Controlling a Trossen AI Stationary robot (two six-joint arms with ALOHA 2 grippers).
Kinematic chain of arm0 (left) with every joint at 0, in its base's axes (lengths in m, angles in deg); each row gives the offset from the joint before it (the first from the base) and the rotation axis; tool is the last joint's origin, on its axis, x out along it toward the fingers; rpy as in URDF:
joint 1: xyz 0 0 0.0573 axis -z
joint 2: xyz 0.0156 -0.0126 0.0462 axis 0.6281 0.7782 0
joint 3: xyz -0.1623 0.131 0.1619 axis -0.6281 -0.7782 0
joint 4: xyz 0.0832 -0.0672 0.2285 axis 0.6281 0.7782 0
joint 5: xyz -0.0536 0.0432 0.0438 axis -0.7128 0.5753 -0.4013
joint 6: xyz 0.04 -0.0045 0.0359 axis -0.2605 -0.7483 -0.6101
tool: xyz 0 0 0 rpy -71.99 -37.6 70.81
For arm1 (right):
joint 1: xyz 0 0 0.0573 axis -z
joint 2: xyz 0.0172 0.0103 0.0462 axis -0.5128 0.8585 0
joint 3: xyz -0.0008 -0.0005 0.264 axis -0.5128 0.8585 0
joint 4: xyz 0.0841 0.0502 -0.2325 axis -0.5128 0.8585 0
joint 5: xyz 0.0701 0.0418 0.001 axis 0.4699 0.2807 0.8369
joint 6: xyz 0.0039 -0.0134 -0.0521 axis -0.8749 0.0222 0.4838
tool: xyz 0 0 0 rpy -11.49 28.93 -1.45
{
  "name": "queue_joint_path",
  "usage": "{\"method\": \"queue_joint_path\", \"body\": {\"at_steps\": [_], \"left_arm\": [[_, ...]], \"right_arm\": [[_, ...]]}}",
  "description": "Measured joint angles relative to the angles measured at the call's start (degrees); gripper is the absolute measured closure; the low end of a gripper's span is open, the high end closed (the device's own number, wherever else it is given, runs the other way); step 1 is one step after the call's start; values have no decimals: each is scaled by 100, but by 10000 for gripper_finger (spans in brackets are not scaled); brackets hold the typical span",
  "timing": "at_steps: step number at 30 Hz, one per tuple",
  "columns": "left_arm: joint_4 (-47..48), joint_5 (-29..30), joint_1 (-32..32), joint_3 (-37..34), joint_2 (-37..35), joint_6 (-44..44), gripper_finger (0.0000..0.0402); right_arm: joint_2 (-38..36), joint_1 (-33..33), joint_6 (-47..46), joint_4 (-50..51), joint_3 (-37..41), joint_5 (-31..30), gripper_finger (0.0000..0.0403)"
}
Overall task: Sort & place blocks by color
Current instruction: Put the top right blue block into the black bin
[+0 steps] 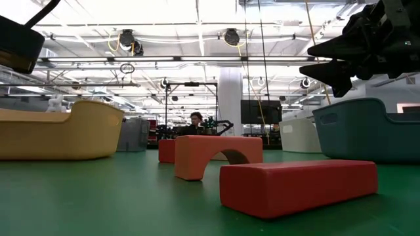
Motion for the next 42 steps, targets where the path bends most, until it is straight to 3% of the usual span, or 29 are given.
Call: {"method": "queue_joint_path", "body": {"at_steps": [13, 16, 21, 30, 36, 42], "left_arm": [[74, -128, -11, 0, 4, 353, 164], [92, -423, -26, -1, 99, 363, 190], [139, -594, -33, 20, 268, 477, 268], [-1, -686, -186, 48, -384, 473, 268], [-71, 196, -308, 46, -1093, 470, 268], [-42, 1912, -668, 46, -1853, 132, 268]], "right_arm": [[0, 0, 0, 0, 0, 0, 174], [0, 2, 1, 0, 1, 0, 174], [0, 0, 2, 2, 0, -2, 174], [2, 2, 2, 4, 2, 0, 174], [2, 0, 1, 39, 0, 0, 174], [2, 0, 2, 70, 1, 0, 174]]}}
